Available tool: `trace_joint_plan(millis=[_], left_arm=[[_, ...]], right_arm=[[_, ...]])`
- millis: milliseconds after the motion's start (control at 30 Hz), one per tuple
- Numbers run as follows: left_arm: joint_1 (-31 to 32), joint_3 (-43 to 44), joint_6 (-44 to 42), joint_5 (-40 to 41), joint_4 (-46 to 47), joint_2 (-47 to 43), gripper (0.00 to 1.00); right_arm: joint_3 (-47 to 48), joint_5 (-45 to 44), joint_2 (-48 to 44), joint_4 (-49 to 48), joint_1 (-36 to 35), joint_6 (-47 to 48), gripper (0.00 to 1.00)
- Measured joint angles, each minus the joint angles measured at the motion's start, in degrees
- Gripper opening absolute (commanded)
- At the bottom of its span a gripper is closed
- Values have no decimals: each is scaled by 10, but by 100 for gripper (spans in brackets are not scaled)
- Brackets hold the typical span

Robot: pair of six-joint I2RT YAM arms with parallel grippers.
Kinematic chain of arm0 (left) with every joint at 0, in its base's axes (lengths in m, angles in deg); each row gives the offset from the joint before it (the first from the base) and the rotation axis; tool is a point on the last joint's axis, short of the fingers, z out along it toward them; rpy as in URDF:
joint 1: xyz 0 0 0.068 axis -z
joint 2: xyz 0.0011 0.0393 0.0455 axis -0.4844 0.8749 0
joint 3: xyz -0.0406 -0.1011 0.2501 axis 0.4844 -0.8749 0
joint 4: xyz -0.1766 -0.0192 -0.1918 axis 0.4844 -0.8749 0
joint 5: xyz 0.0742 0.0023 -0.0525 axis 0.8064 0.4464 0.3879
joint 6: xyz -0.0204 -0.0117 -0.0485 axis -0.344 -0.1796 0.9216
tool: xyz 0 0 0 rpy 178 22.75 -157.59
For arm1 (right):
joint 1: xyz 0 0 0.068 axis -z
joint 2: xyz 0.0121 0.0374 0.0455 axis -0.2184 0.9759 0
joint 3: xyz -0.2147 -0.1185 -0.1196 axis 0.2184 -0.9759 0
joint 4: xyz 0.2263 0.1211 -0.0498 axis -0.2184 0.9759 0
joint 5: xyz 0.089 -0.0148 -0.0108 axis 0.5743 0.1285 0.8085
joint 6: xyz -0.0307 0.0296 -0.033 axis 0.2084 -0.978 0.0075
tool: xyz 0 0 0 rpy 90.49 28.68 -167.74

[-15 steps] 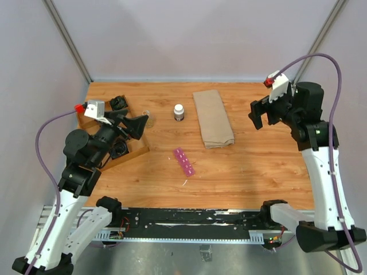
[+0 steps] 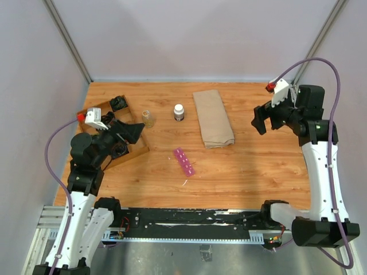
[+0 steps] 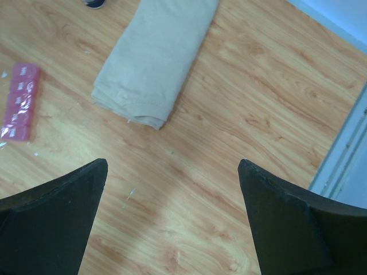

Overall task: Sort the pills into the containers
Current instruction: Open the pill container at the center of the board.

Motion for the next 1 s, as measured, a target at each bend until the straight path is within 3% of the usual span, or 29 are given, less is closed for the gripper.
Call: trace_joint_plan(millis=[200,467,533,800,1000], left_arm=[[11,-28,22,-31,-2,9,99],[265,-28,11,107,5,109,97],[300,-36,16,135,14,139,95],[339,-137,114,217,85,160,88],[356,-162,160,289,105,171,90]], right_arm=[[-77,131,-55,-9,11,37,99],[-199,307,-57,-112,16,36,99],[-216,339,-44,-139,15,37,99],[-225,355,-3,-147,-57,69,99],[-263,356,-23,-171,-65,64,99]])
